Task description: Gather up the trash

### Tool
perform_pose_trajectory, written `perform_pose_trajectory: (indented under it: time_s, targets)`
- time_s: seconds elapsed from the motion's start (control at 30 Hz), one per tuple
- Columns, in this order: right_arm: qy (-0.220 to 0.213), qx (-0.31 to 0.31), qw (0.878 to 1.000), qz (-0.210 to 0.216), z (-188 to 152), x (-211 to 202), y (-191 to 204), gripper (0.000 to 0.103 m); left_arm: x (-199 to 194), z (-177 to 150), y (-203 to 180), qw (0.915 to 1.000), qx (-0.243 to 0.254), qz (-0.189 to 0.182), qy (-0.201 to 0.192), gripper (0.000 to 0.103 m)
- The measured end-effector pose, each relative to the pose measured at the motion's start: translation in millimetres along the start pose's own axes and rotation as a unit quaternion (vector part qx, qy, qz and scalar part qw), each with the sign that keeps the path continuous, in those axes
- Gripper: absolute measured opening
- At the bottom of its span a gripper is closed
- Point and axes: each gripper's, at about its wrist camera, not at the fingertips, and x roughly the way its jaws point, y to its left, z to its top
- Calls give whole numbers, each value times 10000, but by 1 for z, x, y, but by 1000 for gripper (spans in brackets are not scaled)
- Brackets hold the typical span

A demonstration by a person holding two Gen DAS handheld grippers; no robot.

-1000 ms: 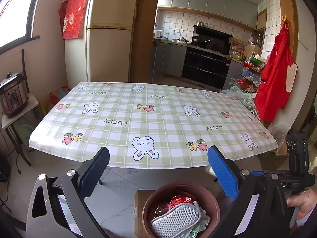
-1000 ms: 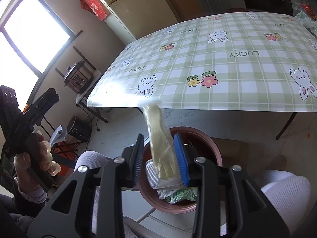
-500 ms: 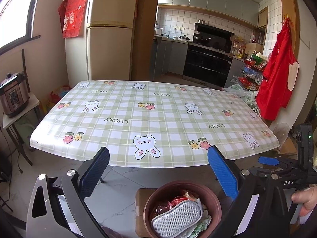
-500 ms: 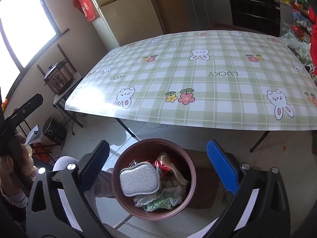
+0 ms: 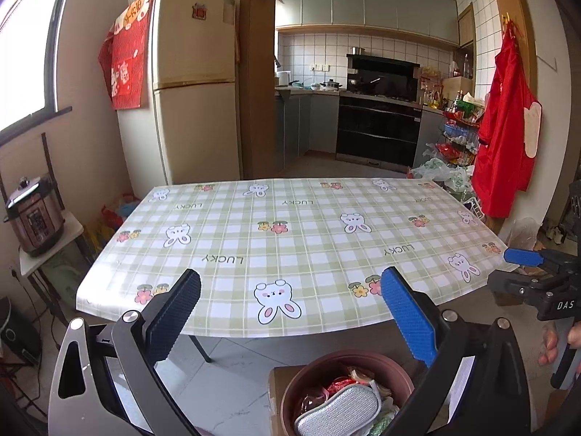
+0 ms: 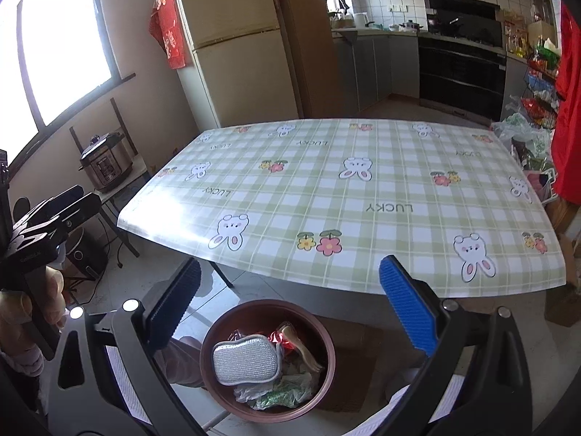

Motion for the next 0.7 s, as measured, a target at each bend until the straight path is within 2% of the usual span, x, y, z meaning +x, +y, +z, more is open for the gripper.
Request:
perform_pose_trajectory:
  time_s: [0.17,0.3,0.53,0.7]
  targets:
    - [-404,-257,9980,-418,25,-38,10,97,-27,27,-8,9991,177,42,-373,97]
    - [-706,-284,9949,-663,38,-67,15,97,-47,44,-11,9984,120,-58,-541,97]
    - [-1009,-332,9916,-734,48,-103,26,97,-73,58,-21,9968,193,-98,-765,97]
    - [-1091,-410,9902,-773,50,-112,34,97,-83,61,-27,9960,225,-46,-865,97]
